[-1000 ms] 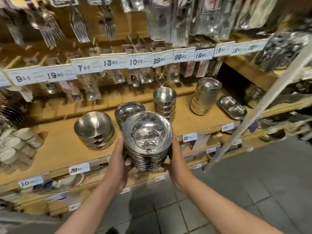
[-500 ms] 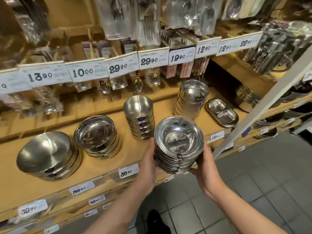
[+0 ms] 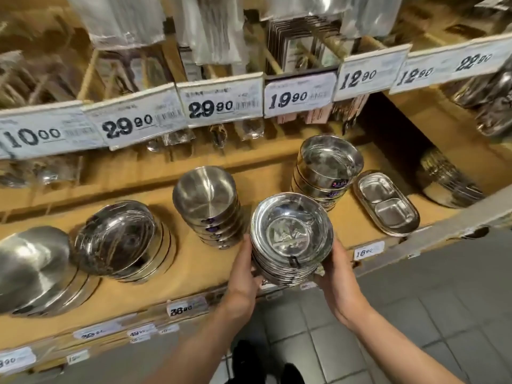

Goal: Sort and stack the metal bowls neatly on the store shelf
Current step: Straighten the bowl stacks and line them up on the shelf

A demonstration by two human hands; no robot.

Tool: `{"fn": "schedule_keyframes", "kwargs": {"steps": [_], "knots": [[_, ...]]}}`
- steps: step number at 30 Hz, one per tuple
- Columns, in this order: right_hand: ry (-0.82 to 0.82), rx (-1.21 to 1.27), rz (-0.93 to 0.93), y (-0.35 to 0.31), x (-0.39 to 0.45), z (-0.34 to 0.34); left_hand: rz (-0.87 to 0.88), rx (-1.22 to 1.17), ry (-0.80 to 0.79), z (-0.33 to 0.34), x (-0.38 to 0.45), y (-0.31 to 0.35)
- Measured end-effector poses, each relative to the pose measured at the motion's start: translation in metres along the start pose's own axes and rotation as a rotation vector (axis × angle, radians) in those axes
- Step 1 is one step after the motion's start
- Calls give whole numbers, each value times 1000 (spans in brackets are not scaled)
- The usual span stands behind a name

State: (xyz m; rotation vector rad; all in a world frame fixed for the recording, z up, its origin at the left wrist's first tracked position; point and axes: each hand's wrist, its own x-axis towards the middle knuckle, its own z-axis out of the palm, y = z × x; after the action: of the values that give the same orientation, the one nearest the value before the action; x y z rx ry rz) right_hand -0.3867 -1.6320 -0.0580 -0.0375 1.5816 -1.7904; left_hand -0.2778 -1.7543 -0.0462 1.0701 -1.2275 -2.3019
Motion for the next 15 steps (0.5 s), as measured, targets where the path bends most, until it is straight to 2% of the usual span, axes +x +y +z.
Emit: {"fn": "schedule_keyframes", "kwargs": {"steps": [3,6,15], "knots": [[-25,17,42,-1,10,-4,-15,-1,25,5,1,-1],[-77,4,34,-3,16,-6,-7,-20,19,8,0,0],[-189,-64,-8,-3,15,-13,72,22,132,12,-13,4]]}}
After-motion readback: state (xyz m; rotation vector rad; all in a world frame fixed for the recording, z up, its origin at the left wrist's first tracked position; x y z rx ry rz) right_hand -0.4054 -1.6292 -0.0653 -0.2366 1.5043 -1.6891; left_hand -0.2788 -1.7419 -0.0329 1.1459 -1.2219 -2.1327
